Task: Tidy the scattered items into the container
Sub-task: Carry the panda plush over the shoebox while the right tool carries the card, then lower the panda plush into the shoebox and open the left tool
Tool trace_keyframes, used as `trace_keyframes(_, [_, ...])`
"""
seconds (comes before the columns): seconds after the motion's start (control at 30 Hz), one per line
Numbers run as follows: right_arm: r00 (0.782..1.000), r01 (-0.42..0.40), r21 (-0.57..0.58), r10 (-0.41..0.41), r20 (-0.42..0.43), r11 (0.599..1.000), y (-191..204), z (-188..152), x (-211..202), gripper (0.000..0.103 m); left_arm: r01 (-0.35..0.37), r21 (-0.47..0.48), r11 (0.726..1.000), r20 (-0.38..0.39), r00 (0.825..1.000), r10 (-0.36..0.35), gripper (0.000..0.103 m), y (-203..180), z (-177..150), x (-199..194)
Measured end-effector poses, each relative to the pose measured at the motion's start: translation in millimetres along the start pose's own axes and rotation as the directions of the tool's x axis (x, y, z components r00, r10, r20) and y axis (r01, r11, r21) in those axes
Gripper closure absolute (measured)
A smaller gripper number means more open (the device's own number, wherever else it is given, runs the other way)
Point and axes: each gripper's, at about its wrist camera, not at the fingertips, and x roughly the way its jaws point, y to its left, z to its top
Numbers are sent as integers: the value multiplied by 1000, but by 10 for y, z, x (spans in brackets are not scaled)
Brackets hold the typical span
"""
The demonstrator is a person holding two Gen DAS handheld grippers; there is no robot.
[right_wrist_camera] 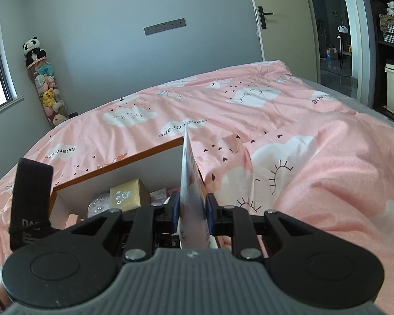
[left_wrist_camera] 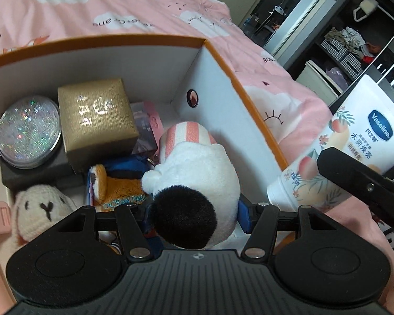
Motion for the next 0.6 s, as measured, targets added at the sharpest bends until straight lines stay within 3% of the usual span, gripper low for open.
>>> trace_keyframes(0.43, [1000,5,-2,-5,-17,1000,-16,6,72,81,40,110,993,-29,999,-38,27,11,-55,-217])
trace_keyframes(0.47, [1000,6,-6,-6,-18,1000,-5,9,79,81,48,112,993,-22,999,-46,28,21,-58,-262])
trace_keyframes(0.53, [1000,2,-15,-3,-18,1000,16,27,92,81,67,112,991,-6,998,-66,48,50,-68,-346])
trace_keyframes(0.6, [1000,-1,-28,1,-13,1000,44,56,109,81,94,100,991,-1,996,-94,60,62,-58,-356])
